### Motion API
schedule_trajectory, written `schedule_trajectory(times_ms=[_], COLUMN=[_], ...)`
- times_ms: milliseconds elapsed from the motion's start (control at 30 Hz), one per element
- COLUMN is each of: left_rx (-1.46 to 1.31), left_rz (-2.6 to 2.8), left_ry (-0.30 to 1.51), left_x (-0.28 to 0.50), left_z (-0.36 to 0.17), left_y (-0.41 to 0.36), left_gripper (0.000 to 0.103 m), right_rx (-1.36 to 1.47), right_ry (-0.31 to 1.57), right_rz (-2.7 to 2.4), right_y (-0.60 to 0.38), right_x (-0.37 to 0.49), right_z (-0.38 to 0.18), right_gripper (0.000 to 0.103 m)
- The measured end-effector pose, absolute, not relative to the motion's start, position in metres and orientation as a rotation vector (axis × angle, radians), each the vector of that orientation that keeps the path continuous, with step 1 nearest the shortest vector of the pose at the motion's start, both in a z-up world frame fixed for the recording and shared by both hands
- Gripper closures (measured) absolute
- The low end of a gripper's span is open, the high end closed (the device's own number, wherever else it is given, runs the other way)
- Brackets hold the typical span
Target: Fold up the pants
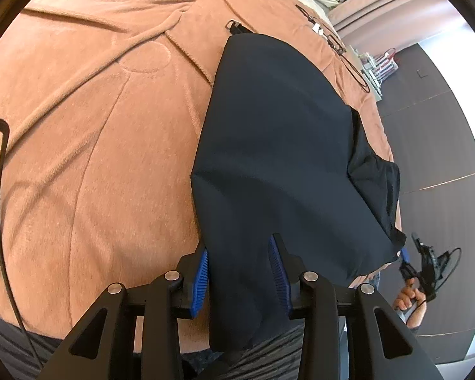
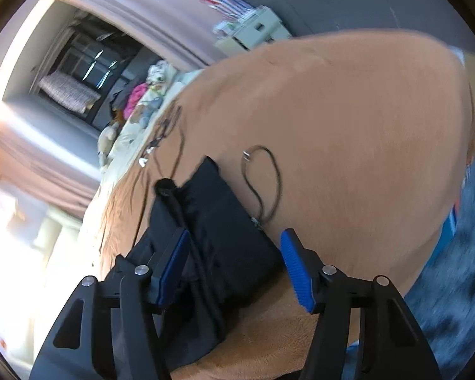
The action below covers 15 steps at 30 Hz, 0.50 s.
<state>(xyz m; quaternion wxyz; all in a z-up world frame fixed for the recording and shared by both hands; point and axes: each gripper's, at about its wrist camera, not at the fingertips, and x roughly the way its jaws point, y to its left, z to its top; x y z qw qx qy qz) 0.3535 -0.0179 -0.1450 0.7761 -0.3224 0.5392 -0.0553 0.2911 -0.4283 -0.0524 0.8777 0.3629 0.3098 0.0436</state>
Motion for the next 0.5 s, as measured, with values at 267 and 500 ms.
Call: schedule_trajectory(times_ms=[267, 500], left_rx=[-0.673, -0.663], left_rz=[-0.1, -0.063], left_ry=[1.141, 1.105], left_x=[0.359, 0.357], left_z=[-0.136, -0.127], left_y=[-0.011, 0.0], left_gripper=[0.057, 0.05], right_rx=[0.48, 0.359], right_ry=[0.723, 0.797], right_rz=[0.21, 0.275], right_y=[-0.378, -0.359], right_x=[0.32, 0.37], right_z=[-0.029, -0.016], right_gripper=[0.045, 0.045])
